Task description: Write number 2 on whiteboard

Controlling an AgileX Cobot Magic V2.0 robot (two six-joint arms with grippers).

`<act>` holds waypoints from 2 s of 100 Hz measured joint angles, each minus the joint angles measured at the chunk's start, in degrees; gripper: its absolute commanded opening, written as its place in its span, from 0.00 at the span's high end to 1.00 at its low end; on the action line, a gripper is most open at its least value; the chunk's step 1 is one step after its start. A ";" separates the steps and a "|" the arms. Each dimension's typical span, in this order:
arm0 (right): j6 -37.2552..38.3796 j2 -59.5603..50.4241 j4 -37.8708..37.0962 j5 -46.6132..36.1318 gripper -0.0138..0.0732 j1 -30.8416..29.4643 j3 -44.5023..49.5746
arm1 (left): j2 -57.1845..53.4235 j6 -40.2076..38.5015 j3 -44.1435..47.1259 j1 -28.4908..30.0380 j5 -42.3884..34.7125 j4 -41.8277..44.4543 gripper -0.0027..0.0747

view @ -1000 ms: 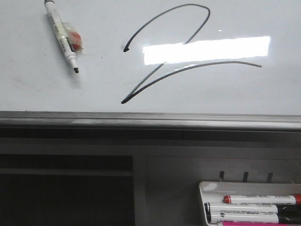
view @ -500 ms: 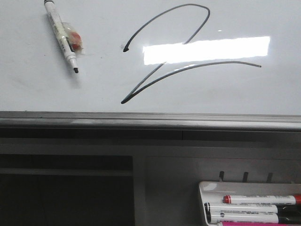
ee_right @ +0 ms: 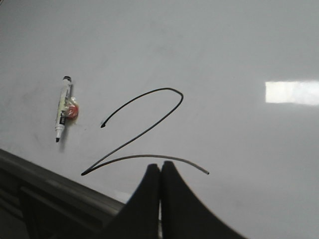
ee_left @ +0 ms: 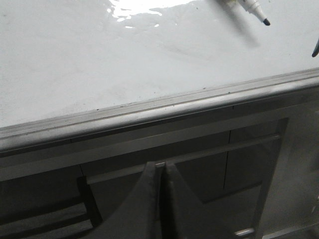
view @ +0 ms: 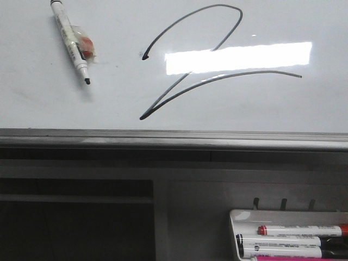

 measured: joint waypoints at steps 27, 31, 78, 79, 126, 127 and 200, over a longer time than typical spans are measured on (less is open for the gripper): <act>-12.82 0.00 7.34 5.02 0.93 -0.40 0.62 | 0.00 0.00 0.00 0.00 0.00 0.00 0.99; -13.96 0.00 7.54 5.27 0.93 -0.91 0.62 | 0.00 0.00 0.00 0.00 0.00 0.00 0.99; -12.75 0.00 8.06 6.06 0.93 -10.79 0.74 | 0.00 0.00 0.00 0.00 0.00 0.03 0.99; -12.30 0.00 7.61 6.06 0.93 -10.79 0.75 | 0.00 0.00 0.00 0.00 0.00 0.03 0.99; 101.28 -0.05 -90.43 35.69 0.93 -34.42 9.58 | 0.00 0.00 0.00 0.00 0.00 0.03 0.99; 101.82 -0.46 -90.83 36.06 0.93 -35.17 9.58 | 0.00 0.00 0.00 0.00 0.00 0.03 0.99; 106.41 -7.09 -95.73 40.75 0.93 -41.11 9.58 | 0.00 0.00 0.00 0.00 0.09 0.03 0.99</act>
